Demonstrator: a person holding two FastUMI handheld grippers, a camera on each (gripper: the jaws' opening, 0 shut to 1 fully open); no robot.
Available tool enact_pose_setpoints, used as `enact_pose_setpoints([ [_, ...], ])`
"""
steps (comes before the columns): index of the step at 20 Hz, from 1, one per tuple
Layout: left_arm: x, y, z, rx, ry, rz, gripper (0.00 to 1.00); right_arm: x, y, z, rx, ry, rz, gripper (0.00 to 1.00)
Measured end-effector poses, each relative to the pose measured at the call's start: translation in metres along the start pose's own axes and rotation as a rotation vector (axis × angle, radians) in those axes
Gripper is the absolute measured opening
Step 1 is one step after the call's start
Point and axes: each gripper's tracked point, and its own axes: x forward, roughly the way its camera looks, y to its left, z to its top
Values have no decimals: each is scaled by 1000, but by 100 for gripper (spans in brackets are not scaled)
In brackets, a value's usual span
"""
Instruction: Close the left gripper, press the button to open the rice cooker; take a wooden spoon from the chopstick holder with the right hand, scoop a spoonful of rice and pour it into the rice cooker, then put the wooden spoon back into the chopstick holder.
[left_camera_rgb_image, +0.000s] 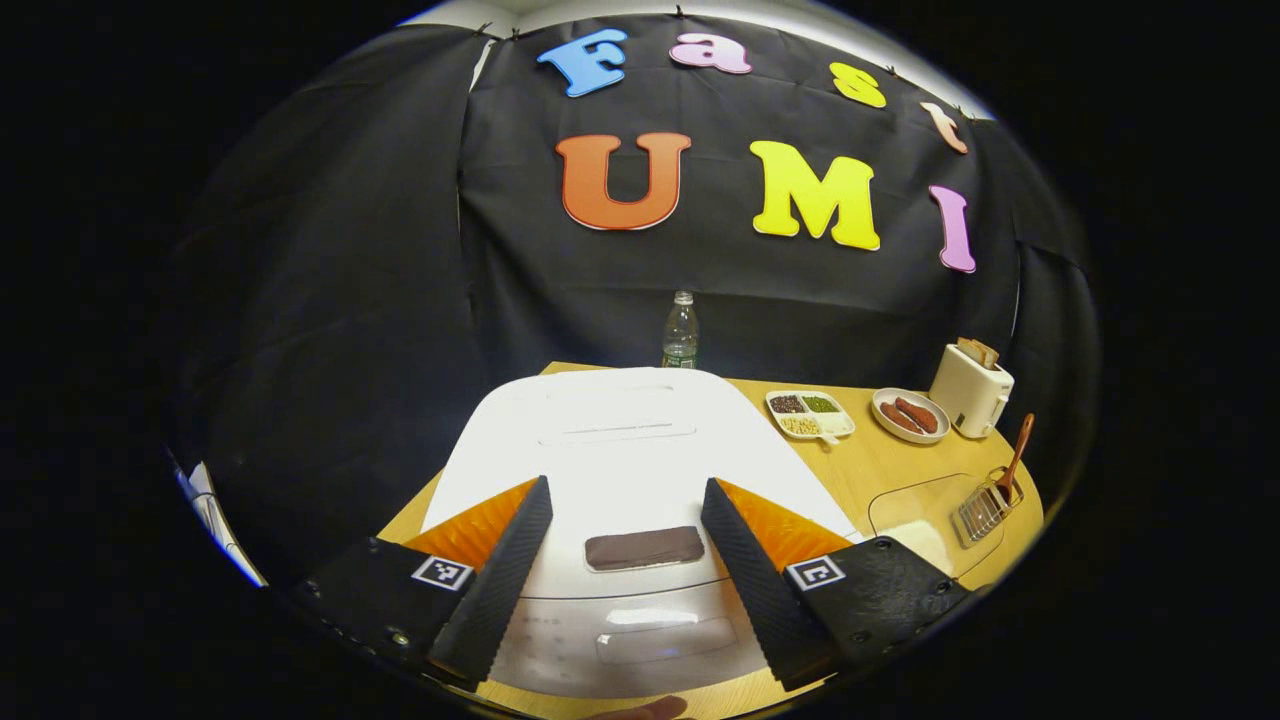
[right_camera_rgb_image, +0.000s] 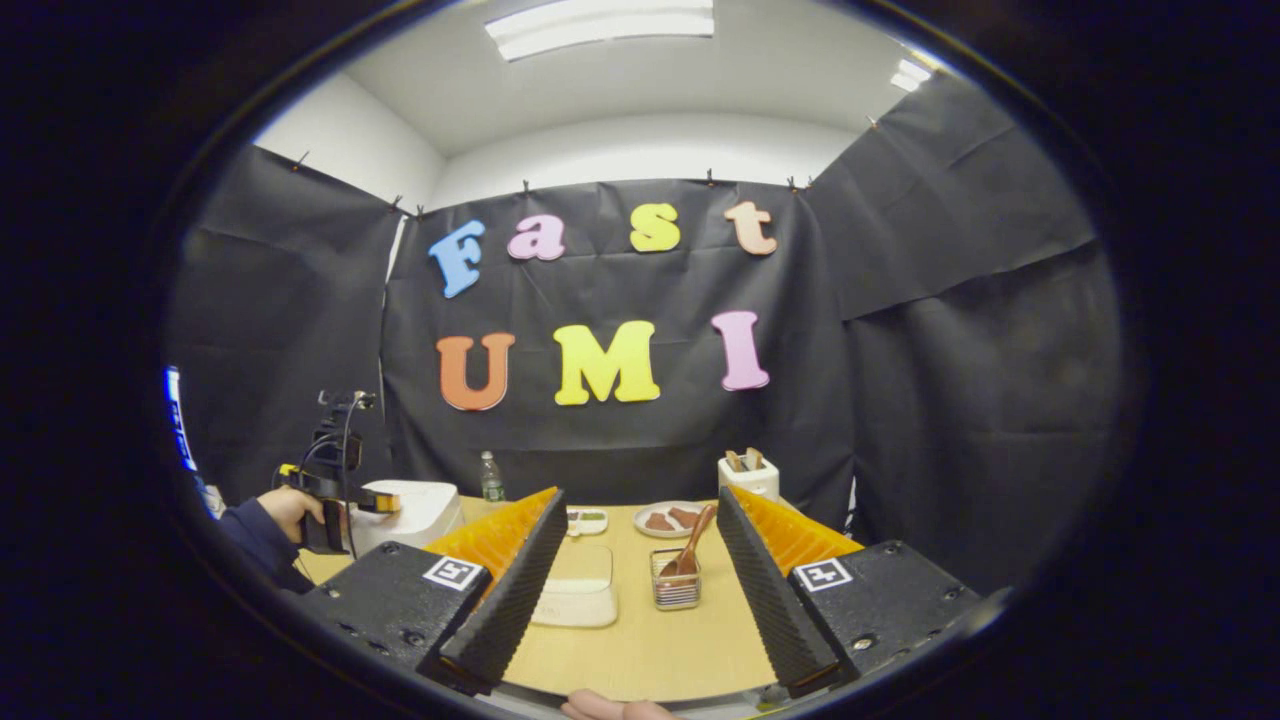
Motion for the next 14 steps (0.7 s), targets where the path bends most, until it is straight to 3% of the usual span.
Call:
enact_pose_setpoints([
  [5,-3,1,8,-15,-28,-13,97,2,-2,9,0,-22,-5,98],
  [9,-18,0,19,-90,-64,-40,94,5,-9,5,3,-11,-15,98],
  [14,-57,-14,38,-38,-139,-65,93,11,-22,9,13,-13,-34,99],
])
